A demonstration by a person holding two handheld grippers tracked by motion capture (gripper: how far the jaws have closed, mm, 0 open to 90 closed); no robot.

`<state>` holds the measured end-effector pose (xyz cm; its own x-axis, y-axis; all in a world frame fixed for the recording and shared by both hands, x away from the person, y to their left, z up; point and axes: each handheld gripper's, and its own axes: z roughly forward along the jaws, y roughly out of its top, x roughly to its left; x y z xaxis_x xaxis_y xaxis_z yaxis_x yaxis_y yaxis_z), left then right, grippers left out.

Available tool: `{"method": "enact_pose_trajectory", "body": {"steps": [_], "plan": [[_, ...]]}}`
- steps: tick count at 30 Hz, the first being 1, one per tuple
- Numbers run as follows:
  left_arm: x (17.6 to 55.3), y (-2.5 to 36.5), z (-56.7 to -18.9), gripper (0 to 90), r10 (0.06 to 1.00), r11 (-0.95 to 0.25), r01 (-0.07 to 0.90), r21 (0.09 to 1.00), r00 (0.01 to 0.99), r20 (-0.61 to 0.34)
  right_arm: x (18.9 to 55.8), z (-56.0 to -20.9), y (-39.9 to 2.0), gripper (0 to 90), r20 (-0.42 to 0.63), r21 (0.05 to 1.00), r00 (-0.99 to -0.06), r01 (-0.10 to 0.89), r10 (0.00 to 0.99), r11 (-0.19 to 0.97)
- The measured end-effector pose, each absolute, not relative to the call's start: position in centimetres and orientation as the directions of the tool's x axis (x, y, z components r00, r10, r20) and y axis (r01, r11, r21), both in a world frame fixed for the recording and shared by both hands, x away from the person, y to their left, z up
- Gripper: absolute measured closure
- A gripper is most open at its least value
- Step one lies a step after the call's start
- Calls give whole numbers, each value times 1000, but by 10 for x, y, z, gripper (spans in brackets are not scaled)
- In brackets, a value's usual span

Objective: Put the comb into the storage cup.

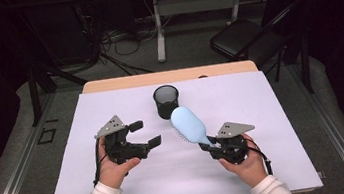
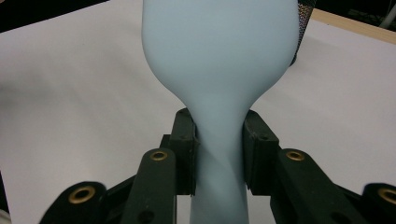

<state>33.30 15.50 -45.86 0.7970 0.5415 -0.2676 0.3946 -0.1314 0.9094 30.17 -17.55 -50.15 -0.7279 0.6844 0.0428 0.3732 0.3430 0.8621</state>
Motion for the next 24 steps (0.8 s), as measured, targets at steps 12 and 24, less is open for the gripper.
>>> {"method": "enact_pose_trajectory", "body": {"steps": [12,24], "plan": [[338,145,-456,52,528,-133,417,899,798,-292,300,-502,-174,694,21,870,-739,345,674,351],[342,131,-456,76,495,-138,435,890,808,-319,297,-501,-170,694,3,880,-748,317,663,354]]}}
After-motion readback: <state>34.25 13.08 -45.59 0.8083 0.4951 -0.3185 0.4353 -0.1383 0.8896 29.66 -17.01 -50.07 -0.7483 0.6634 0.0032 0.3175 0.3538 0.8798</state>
